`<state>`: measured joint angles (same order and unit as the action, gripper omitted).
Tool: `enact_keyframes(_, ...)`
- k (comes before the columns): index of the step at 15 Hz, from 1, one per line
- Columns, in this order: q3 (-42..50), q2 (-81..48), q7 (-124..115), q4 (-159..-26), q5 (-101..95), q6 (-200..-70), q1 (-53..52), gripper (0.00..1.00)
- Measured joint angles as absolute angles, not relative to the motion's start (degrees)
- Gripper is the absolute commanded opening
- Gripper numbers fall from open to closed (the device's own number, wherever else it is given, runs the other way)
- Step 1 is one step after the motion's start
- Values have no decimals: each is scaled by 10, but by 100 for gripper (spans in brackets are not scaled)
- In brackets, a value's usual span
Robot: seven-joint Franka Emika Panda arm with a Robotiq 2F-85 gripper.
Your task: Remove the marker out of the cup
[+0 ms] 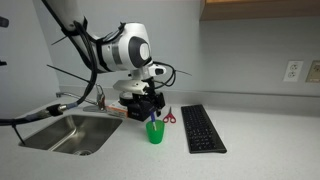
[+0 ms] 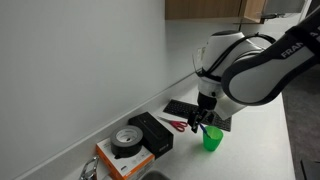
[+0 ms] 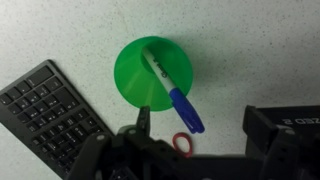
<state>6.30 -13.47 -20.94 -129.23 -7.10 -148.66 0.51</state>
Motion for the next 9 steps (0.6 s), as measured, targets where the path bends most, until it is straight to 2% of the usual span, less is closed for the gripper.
enact_keyframes(1,64,-136,-209,-1292,-71,-1487,5,69)
enact_keyframes(9,70,-144,-208,-1292,-73,-1487,5,5)
